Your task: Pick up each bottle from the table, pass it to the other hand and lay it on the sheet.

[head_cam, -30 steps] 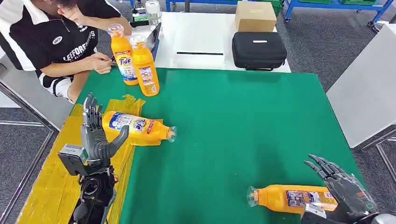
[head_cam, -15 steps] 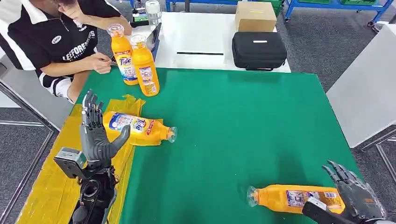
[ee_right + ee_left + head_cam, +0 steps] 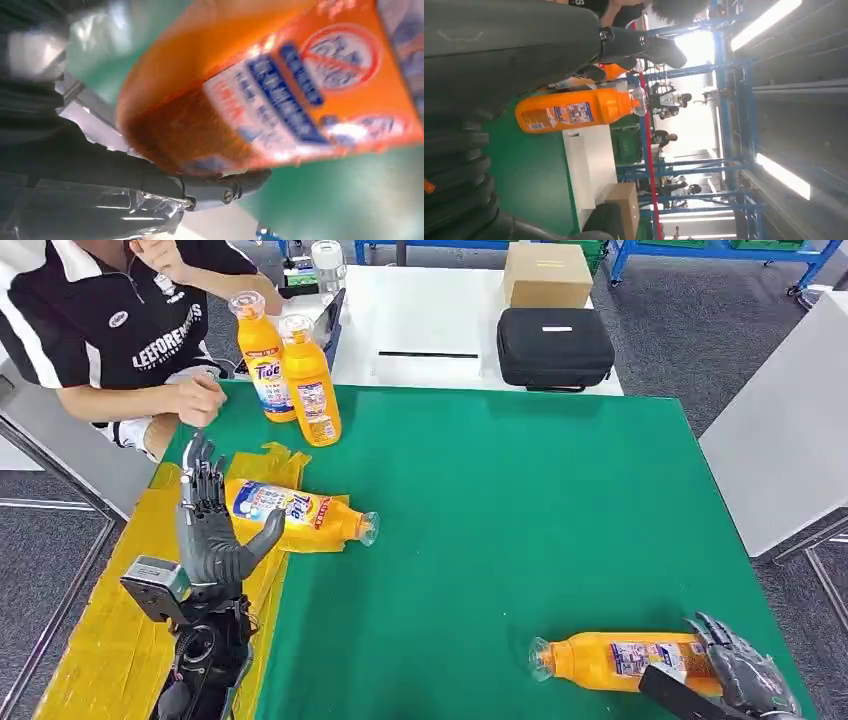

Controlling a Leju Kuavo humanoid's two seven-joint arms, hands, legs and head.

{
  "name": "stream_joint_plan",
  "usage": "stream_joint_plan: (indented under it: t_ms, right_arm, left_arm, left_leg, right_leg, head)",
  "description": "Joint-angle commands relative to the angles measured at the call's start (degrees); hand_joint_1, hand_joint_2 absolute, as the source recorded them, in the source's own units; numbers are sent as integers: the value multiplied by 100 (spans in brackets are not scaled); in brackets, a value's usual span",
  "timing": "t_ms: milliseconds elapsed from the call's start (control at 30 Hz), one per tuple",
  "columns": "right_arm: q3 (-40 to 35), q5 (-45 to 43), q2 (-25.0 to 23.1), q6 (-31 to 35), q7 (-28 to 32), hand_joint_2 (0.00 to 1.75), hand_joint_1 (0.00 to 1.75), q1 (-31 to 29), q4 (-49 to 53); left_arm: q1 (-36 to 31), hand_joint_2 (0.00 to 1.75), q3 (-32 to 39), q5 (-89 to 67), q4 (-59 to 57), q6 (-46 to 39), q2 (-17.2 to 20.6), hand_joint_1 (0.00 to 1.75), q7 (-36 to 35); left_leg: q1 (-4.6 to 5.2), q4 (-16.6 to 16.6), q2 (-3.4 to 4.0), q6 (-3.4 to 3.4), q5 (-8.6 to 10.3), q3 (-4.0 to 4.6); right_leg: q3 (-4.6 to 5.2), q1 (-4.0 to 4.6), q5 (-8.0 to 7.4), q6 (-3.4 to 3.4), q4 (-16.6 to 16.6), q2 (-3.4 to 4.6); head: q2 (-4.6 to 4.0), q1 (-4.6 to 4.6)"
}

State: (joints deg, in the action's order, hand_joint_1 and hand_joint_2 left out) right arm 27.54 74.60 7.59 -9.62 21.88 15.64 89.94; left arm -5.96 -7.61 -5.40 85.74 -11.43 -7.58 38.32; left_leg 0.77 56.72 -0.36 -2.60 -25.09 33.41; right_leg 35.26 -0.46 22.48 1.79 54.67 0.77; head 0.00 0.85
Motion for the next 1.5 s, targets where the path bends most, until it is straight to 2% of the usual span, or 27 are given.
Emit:
stream_joint_plan:
  t_ms: [33, 133, 267, 300, 333, 367, 400, 500, 533, 633, 733, 933, 1067, 1133, 1233, 1367, 1500]
  right_arm:
    - [-55, -1, -170, -212, -71, 175, 0, -207, -899]
    - [-141, -25, -206, -245, -69, 175, 24, -203, -996]
    - [-141, -25, -206, -245, -69, 175, 24, -203, -996]
    - [-155, -25, -207, -250, -69, 175, 37, -205, -1003]
    - [-174, -21, -213, -254, -70, 175, 54, -208, -1012]
    - [-386, 23, -253, -211, -189, 175, 154, -244, -1061]
    - [-413, 13, -239, -205, -208, 175, 166, -253, -1071]
    - [-491, -52, -185, -114, -279, 175, 175, -292, -1138]
    - [-491, -52, -185, -114, -279, 175, 171, -292, -1138]
    - [-521, -68, -191, -19, -283, 175, 175, -313, -1154]
    - [-583, -376, -310, 460, -44, 175, 175, -466, -1090]
    - [-620, -379, -300, 452, -59, 175, 175, -480, -1059]
    - [-516, -1683, -784, 1393, 577, 175, 175, -786, -697]
    - [-648, -2355, -1097, 1918, 445, 175, 175, -872, -445]
    - [-1129, -3462, -1291, 2323, 377, 175, 175, -972, -376]
    - [-1859, -4477, -1348, 2364, 301, 175, 175, -1318, -654]
    - [-2366, -5768, -1334, 2336, 345, 175, 175, -1905, -1396]
  left_arm:
    - [-159, 175, -136, 14, -300, -34, 77, 0, -35]
    - [-194, 175, -154, 34, -347, -53, 78, 0, -34]
    - [-194, 175, -154, 34, -347, -53, 78, 0, -34]
    - [-199, 175, -154, 39, -352, -55, 76, 0, -34]
    - [-206, 175, -156, 42, -357, -56, 74, 0, -34]
    - [-306, 175, -204, 111, -483, -81, 63, 0, -48]
    - [-313, 175, -210, 121, -495, -88, 66, 0, -49]
    - [-347, 175, -229, 165, -557, -107, 75, 0, -50]
    - [-347, 175, -229, 165, -557, -107, 75, 0, -50]
    - [-356, 175, -232, 170, -574, -109, 68, 0, -50]
    - [-325, 175, -212, 164, -511, -108, 61, 0, -50]
    - [-310, 175, -207, 161, -483, -109, 62, 0, -50]
    - [-201, 175, -251, 52, -297, -87, 70, 0, -116]
    - [-124, 175, -397, -87, -225, -39, 126, 0, -259]
    - [-190, 175, -653, -231, -276, -17, 170, 0, -356]
    - [-343, 175, -886, -307, -213, 13, 190, 0, -451]
    - [-578, 175, -1147, -199, -244, 322, 238, 0, -649]
  left_leg:
    - [-10, -8, -3, 16, -10, -36]
    - [-10, -10, -5, 17, -10, -42]
    - [-10, -10, -5, 17, -10, -42]
    - [-8, -7, -3, 10, -3, -21]
    - [-9, -9, -4, 12, -5, -29]
    - [-12, -9, -6, 18, -11, -45]
    - [-12, -10, -10, 19, -10, -48]
    - [-12, -7, 4, 10, -13, -56]
    - [-11, -5, 7, 4, -15, -60]
    - [-10, -6, 8, 6, -17, -70]
    - [-9, -7, 11, 6, -18, -77]
    - [-9, -7, 15, 7, -19, -77]
    - [-12, -8, 24, 12, -24, -86]
    - [-9, -5, 32, 8, -20, -66]
    - [-13, -4, 42, 20, -30, -72]
    - [-17, -3, 42, 15, -22, -65]
    - [-16, -2, 47, 11, -16, -54]
  right_leg:
    - [-40, 10, 9, -4, -14, -10]
    - [-45, 10, 11, -5, -16, -13]
    - [-45, 10, 11, -5, -16, -13]
    - [-23, 8, 2, -3, -13, -8]
    - [-32, 9, 5, -4, -15, -10]
    - [-49, 13, 11, -6, -16, -15]
    - [-52, 12, 12, -6, -16, -20]
    - [-56, 14, 5, -5, -16, -5]
    - [-56, 13, 5, -6, -15, 4]
    - [-64, 13, 5, -7, -16, 9]
    - [-68, 12, 6, -7, -15, 12]
    - [-69, 10, 6, -7, -13, 17]
    - [-75, 13, 8, -8, -13, 25]
    - [-56, 8, 3, -8, -6, 36]
    - [-58, 13, 10, -13, -2, 42]
    - [-55, 13, 7, -10, -1, 41]
    - [-44, 12, -1, -8, -3, 46]
  head:
    - [0, 0]
    - [0, 0]
    - [0, 0]
    - [0, 0]
    - [0, 0]
    - [0, 0]
    - [0, -2]
    - [0, -2]
    - [0, -2]
    - [0, -2]
    - [0, -2]
    - [0, 0]
    - [0, -2]
    - [0, -2]
    - [0, 2]
    - [0, 0]
    - [0, 2]
